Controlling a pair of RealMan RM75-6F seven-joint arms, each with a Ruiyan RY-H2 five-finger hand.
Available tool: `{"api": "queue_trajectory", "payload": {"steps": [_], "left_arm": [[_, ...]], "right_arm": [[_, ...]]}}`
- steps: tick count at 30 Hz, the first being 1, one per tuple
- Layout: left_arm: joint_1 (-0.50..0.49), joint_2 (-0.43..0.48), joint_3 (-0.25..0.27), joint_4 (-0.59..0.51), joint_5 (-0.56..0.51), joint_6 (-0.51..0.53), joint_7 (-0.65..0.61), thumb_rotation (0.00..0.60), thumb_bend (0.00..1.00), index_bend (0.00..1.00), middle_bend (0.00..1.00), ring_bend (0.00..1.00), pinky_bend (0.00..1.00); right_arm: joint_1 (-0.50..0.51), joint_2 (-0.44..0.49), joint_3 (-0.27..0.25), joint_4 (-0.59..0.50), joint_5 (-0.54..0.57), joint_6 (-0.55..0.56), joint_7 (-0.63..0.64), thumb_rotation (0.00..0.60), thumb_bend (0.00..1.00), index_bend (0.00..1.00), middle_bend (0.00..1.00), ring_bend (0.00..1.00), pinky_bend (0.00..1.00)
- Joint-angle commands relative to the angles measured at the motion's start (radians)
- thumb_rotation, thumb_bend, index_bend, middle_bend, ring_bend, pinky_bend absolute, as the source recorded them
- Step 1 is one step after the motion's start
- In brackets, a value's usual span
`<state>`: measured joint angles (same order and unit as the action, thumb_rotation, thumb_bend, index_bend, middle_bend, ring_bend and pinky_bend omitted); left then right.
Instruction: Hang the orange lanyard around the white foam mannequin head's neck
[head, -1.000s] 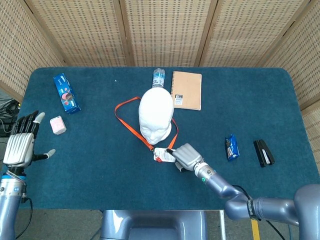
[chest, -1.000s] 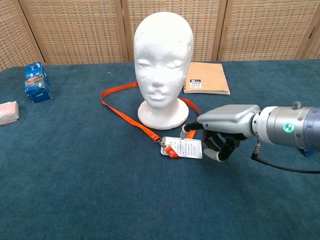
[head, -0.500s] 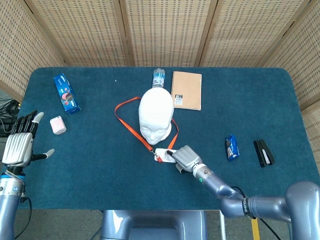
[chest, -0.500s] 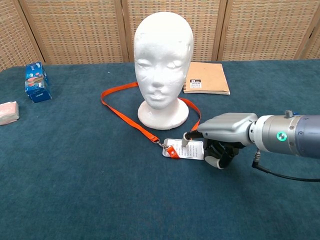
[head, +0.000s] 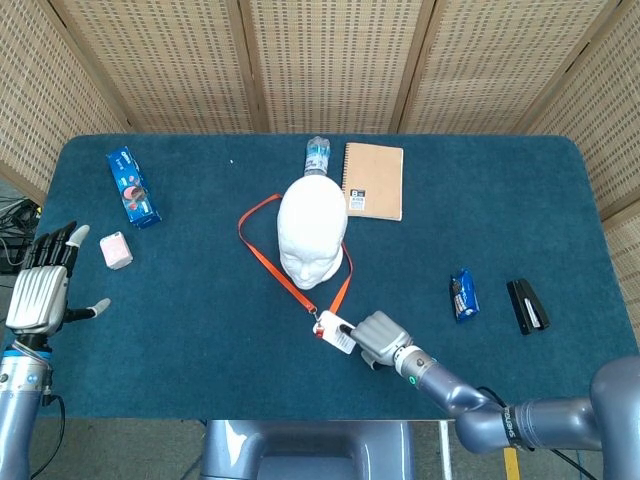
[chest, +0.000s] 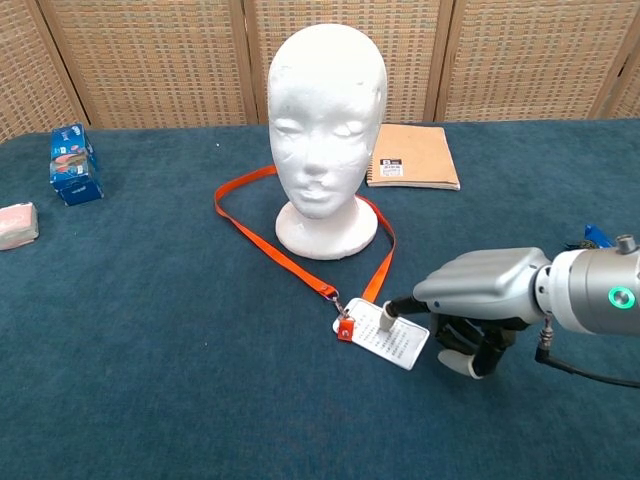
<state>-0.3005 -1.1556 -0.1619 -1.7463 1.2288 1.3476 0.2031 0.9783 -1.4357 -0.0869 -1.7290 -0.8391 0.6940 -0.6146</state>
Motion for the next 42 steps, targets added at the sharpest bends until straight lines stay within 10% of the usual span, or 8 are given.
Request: {"api": "queue_trajectory", "payload": {"steps": [1,15,25,37,42], "left_arm": [[0.000,0.000,0.000,0.000,0.000,0.001,0.001,0.600,0.00,0.00,0.00,0.00,0.00],[0.003,-0.002,0.000,-0.001,0.002,0.002,0.006,0.600,0.00,0.00,0.00,0.00,0.00],[0.004,-0.004,0.002,-0.001,0.005,0.003,0.010,0.600,0.00,0.00,0.00,0.00,0.00],[0.033,0.004,0.027,-0.005,0.059,0.042,-0.004,0.600,0.00,0.00,0.00,0.00,0.00],[0.067,0.008,0.050,0.000,0.110,0.092,-0.027,0.600,0.00,0.00,0.00,0.00,0.00]], "right_arm": [[0.009,0.025,-0.031,-0.046,-0.019,-0.008,-0.018,0.600,0.74,0.26,0.75,0.63,0.77],[-0.011,0.090,-0.119,-0.156,-0.199,-0.007,-0.010,0.600,0.74,0.27,0.75,0.63,0.77],[-0.055,0.177,-0.073,-0.220,-0.359,0.064,0.115,0.600,0.74,0.28,0.75,0.63,0.77],[-0.283,0.346,-0.074,-0.038,-0.858,0.544,0.423,0.600,0.73,0.31,0.73,0.60,0.76],[-0.442,0.341,-0.032,0.103,-0.814,0.784,0.501,0.600,0.61,0.19,0.36,0.22,0.32]]}}
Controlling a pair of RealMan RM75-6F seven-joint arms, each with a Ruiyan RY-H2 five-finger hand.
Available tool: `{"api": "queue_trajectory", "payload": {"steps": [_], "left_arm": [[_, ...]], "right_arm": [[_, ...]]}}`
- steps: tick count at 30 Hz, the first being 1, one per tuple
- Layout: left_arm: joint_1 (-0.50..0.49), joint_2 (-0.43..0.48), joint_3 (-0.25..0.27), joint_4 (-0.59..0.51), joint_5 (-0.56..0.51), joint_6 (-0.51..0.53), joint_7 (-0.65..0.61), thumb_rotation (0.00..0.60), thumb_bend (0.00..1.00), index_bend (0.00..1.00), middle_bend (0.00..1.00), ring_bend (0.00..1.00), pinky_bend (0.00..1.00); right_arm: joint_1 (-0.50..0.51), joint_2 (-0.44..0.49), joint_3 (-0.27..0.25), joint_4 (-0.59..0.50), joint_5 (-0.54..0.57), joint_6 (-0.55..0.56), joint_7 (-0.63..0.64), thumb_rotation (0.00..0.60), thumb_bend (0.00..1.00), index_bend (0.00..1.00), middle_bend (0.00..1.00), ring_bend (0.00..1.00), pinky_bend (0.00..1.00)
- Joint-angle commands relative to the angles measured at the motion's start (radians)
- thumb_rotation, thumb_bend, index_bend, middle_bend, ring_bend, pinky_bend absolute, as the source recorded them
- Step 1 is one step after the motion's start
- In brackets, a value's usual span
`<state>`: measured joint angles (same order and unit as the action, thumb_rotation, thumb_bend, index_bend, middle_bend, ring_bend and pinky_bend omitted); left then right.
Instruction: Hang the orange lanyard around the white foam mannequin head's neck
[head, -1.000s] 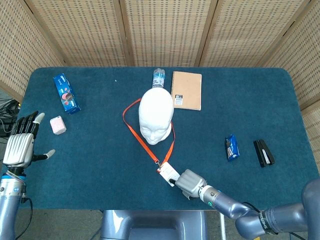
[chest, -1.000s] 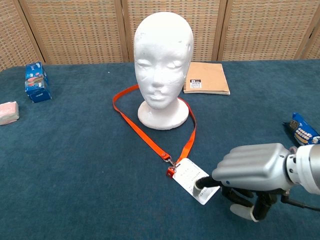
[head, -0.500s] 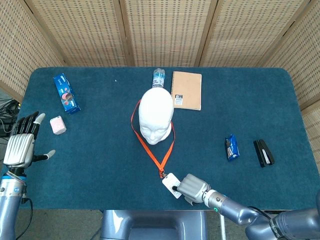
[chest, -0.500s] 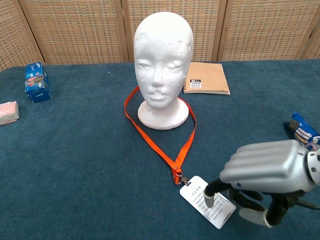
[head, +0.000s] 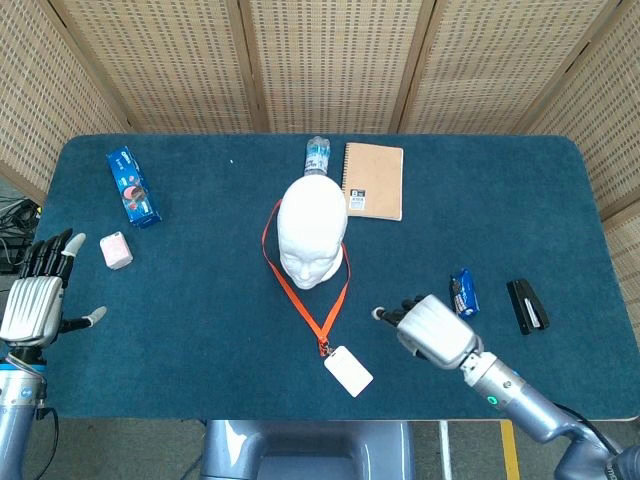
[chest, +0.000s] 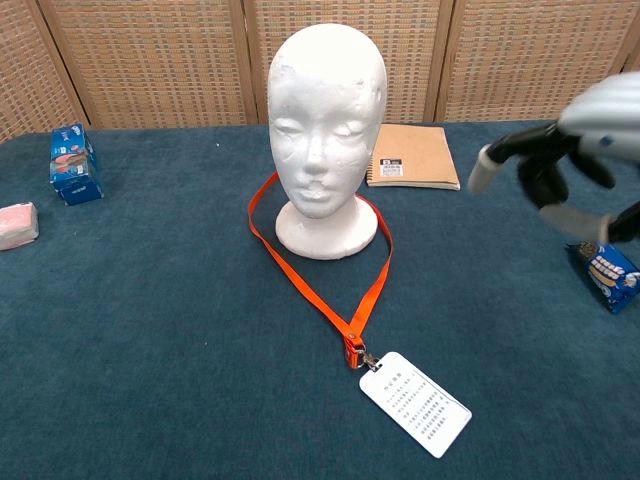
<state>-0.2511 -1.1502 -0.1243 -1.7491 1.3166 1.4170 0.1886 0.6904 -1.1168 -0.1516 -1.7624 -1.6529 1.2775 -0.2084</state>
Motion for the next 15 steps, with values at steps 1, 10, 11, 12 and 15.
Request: {"api": "queue_trajectory", "payload": {"steps": [1,10,11,12,15], "left_arm": [[0.023,0.003,0.016,0.004,0.028,0.030,-0.016,0.600,0.00,0.00,0.00,0.00,0.00],[0.106,0.003,0.079,0.033,0.102,0.111,-0.087,0.600,0.00,0.00,0.00,0.00,0.00],[0.110,0.003,0.081,0.035,0.106,0.114,-0.094,0.600,0.00,0.00,0.00,0.00,0.00],[0.114,0.003,0.084,0.037,0.111,0.118,-0.099,0.600,0.00,0.00,0.00,0.00,0.00],[0.127,0.000,0.091,0.050,0.129,0.132,-0.105,0.600,0.00,0.00,0.00,0.00,0.00]], "right_arm": [[-0.173,0.018,0.039,0.148,0.014,0.221,0.098,0.600,0.48,0.14,0.21,0.10,0.17],[-0.369,-0.017,0.087,0.189,0.182,0.366,0.128,0.600,0.00,0.00,0.00,0.00,0.00],[-0.378,-0.022,0.090,0.193,0.185,0.370,0.133,0.600,0.00,0.00,0.00,0.00,0.00],[-0.385,-0.027,0.092,0.197,0.188,0.373,0.140,0.600,0.00,0.00,0.00,0.00,0.00],[-0.410,-0.043,0.102,0.219,0.190,0.380,0.160,0.600,0.00,0.00,0.00,0.00,0.00]]}}
